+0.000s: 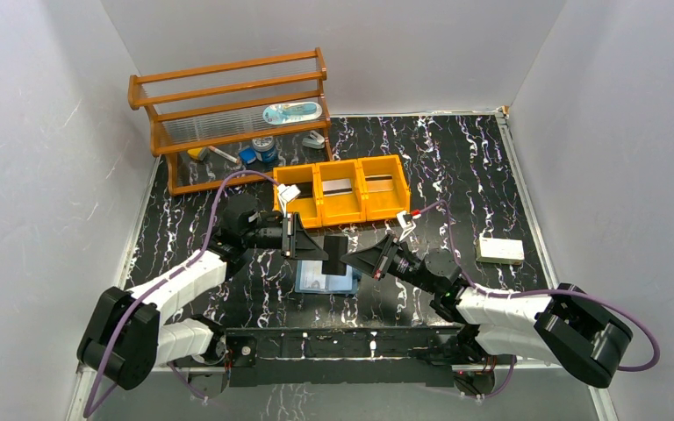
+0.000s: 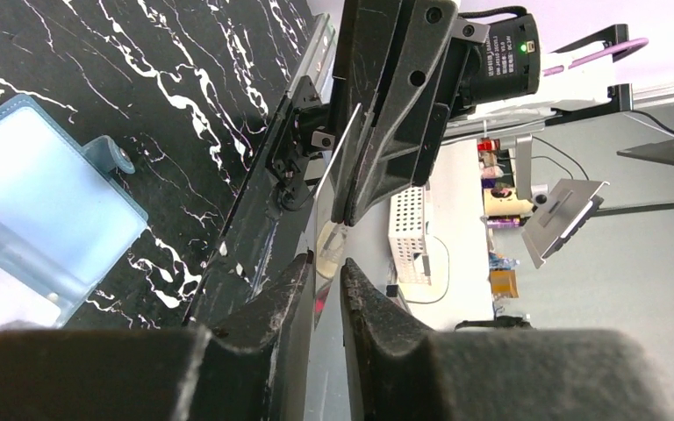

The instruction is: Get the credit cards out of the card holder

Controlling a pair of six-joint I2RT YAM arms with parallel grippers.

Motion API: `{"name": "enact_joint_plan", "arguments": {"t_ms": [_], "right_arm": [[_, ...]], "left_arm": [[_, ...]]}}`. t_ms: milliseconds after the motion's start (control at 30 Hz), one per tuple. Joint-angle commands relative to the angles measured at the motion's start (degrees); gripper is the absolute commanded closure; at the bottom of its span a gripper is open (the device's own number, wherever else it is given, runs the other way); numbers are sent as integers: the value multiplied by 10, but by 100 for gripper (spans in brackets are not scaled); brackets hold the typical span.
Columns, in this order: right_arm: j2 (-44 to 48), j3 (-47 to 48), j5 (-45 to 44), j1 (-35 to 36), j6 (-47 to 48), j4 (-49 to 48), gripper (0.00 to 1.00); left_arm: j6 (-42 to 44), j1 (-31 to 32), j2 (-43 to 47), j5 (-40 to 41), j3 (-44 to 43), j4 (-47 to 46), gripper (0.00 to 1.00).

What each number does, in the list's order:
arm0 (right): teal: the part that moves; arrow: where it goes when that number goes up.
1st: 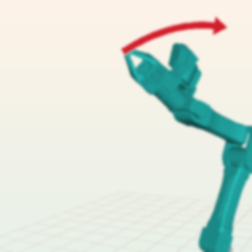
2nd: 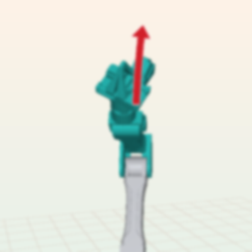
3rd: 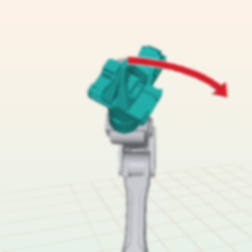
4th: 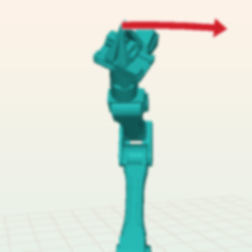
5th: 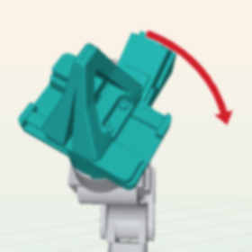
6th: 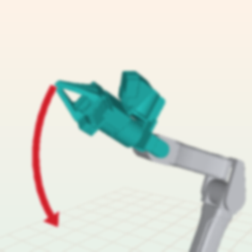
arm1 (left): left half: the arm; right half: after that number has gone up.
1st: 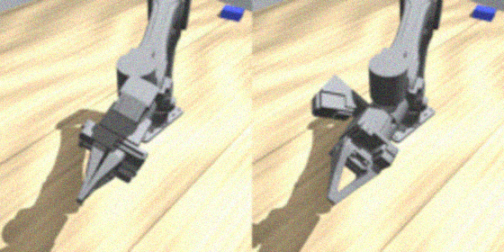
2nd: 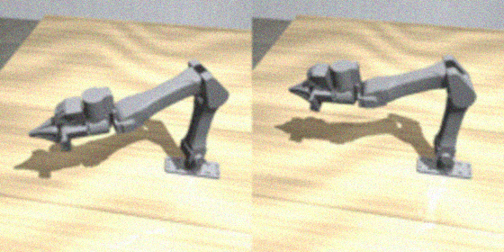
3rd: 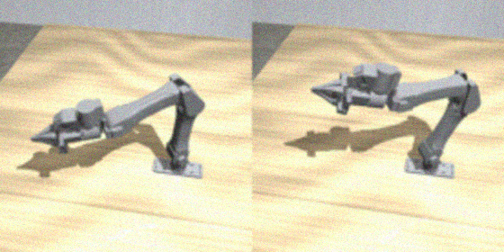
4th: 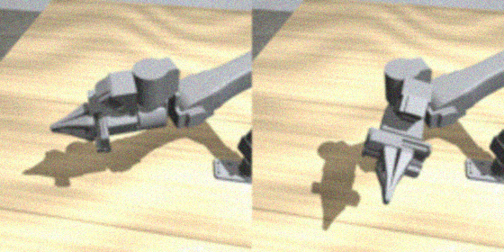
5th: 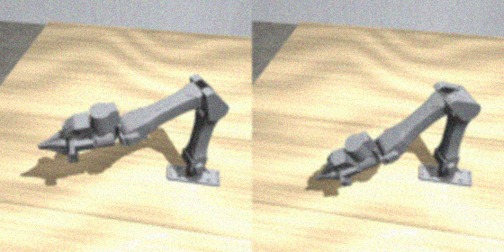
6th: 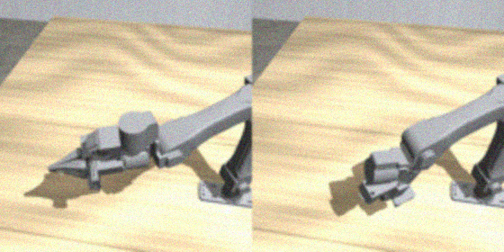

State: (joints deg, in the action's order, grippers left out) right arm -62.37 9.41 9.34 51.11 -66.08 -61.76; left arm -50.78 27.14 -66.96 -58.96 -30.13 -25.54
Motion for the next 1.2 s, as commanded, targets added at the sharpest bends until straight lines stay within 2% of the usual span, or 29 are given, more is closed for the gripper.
{"name": "enact_joint_plan", "arguments": {"t_ms": [0, 333, 400, 500, 667, 700, 767, 833, 900, 1000, 1167], "right_arm": [[-5, 1, 4, 0, -3, -46, 100], [-56, 10, 27, 0, -11, -88, 100], [-65, 8, 29, 0, -15, -101, 100], [-70, 4, 24, 0, -19, -108, 100], [-55, -3, 12, -2, -18, -89, 100], [-50, -3, 12, -2, -15, -82, 98], [-40, -5, 4, -1, -12, -65, 71], [-23, -11, -13, -1, -12, -46, 53], [-4, -18, -31, -1, -10, -21, 40], [37, -23, -63, -1, -7, 41, 28], [107, -22, -126, -1, -7, 169, 18]], "left_arm": [[-6, 4, 7, -37, -13, -38, 84], [-16, 29, 5, -21, -13, -47, 79], [-15, 31, 3, -18, -11, -44, 83], [-2, 31, 4, -12, -12, -27, 99], [26, 31, 17, 8, -24, 22, 100], [31, 31, 19, 12, -27, 29, 100], [45, 31, 26, 25, -34, 51, 100], [85, 31, 33, 52, -53, 114, 100], [130, 31, 38, 79, -77, 186, 100], [195, 31, 48, 142, -112, 280, 100], [292, 31, 67, 302, -172, 403, 100]]}}
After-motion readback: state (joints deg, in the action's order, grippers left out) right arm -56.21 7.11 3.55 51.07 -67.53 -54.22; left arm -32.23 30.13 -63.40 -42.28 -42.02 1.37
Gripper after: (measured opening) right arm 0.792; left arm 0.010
